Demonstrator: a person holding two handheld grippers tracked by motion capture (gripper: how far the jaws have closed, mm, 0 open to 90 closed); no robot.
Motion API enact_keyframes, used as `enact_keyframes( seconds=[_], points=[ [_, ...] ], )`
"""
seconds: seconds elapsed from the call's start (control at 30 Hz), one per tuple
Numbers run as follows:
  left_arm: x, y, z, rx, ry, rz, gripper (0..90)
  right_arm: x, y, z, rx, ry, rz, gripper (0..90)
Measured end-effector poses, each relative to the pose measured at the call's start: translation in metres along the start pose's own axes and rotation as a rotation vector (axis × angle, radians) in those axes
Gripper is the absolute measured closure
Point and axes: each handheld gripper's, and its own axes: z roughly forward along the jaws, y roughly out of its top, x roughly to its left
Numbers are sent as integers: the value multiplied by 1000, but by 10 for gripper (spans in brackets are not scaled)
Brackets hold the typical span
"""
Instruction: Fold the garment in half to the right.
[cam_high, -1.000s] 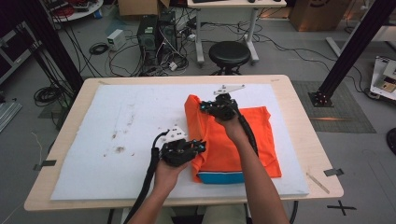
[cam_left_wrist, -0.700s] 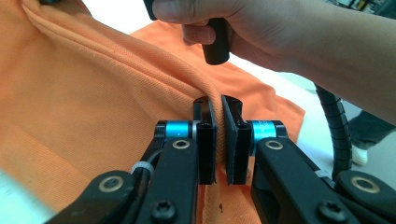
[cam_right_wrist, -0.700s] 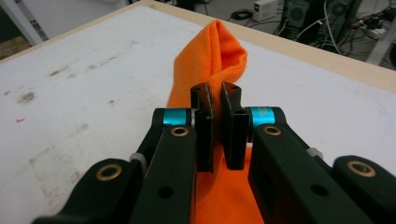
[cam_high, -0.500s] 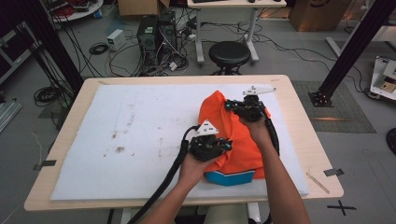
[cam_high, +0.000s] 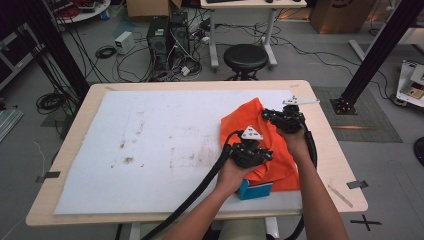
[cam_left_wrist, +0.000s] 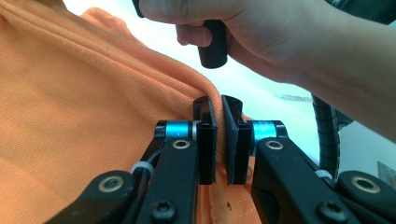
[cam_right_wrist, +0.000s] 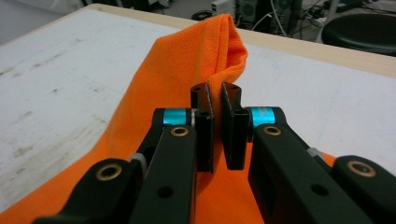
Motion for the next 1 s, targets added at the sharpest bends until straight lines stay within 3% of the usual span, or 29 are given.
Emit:
enact_keyframes(
  seconds=[0.3,0.43,0.57,0.6,0.67,0.7,0.77,0.87,0.93,1.0],
  points=[
    [-6,2,31,44,5,9,844,-17,-13,-7,33,-85,19,859],
    [-11,1,44,56,9,33,843,-24,-21,-11,55,-129,19,858],
    [-13,0,56,62,11,36,827,-32,-29,-16,62,-169,56,858],
    [-14,0,57,48,14,40,774,-34,-31,-16,65,-178,68,857],
    [-14,0,55,29,32,44,590,-35,-35,-16,83,-186,68,835],
    [-13,-1,51,15,41,51,544,-35,-37,-17,80,-192,71,791],
    [-6,-4,41,-32,54,32,450,-36,-39,-19,70,-211,102,626],
    [3,-10,26,-92,70,32,384,-38,-40,-28,30,-218,121,536],
    [13,-18,13,-133,88,25,331,-37,-41,-38,-10,-222,134,526],
    [23,-25,0,-166,106,4,309,-35,-41,-44,-20,-240,112,526]
  ],
)
